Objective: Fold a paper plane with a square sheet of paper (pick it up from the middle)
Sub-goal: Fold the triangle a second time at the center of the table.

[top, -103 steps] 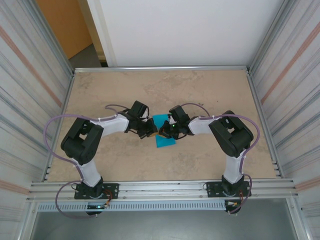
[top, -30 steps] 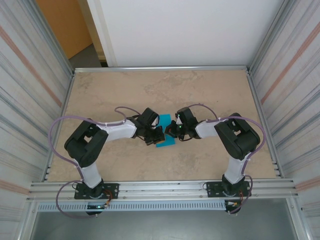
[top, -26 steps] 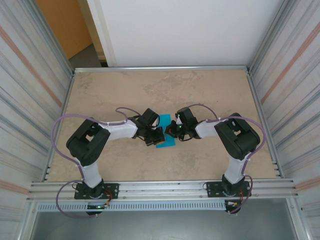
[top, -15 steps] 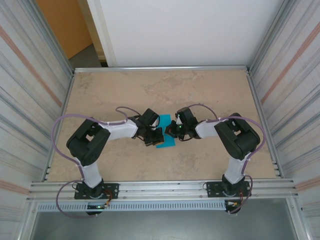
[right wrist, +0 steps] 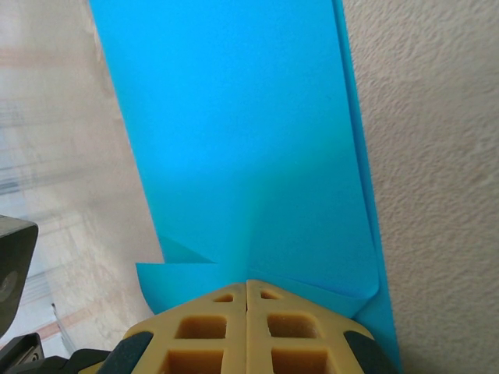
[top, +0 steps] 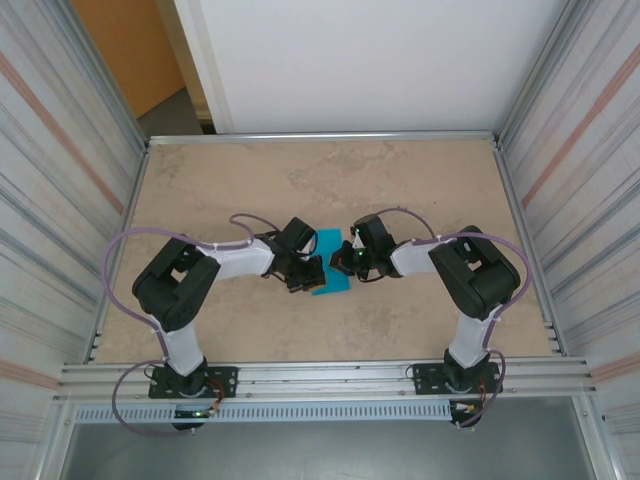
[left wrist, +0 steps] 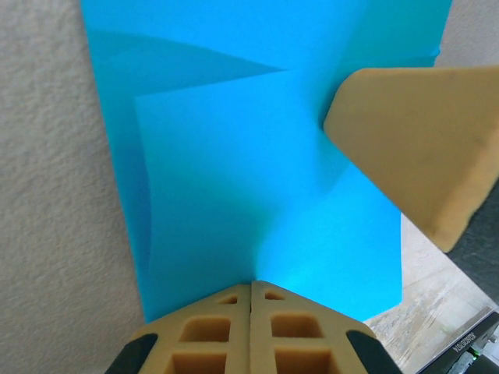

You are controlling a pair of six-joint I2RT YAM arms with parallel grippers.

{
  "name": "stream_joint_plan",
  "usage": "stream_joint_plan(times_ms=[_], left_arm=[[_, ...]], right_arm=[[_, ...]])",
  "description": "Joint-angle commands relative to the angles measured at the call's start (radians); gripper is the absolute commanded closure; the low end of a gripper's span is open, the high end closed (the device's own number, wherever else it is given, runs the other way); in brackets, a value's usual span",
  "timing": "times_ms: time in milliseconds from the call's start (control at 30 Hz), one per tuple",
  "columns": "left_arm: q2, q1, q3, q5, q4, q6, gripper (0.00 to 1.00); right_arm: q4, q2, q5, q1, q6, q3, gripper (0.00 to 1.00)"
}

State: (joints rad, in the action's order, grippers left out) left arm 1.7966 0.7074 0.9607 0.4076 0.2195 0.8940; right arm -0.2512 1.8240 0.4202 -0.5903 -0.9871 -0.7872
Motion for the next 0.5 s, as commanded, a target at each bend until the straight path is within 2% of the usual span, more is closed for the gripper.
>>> stream_joint_plan(times_ms=[0, 467], left_arm=[[-0.015, -0.021, -0.038, 0.004, 0.011, -0.017, 0.97], [-0.028, -0.029, -0.101, 0.055, -0.010, 0.003, 0.96]], right_arm=[[0.210, 0.086, -0.095, 0.000, 0.005, 0.053, 1.00], [0.225, 0.086, -0.097, 0.000, 0.013, 0.048, 1.00]])
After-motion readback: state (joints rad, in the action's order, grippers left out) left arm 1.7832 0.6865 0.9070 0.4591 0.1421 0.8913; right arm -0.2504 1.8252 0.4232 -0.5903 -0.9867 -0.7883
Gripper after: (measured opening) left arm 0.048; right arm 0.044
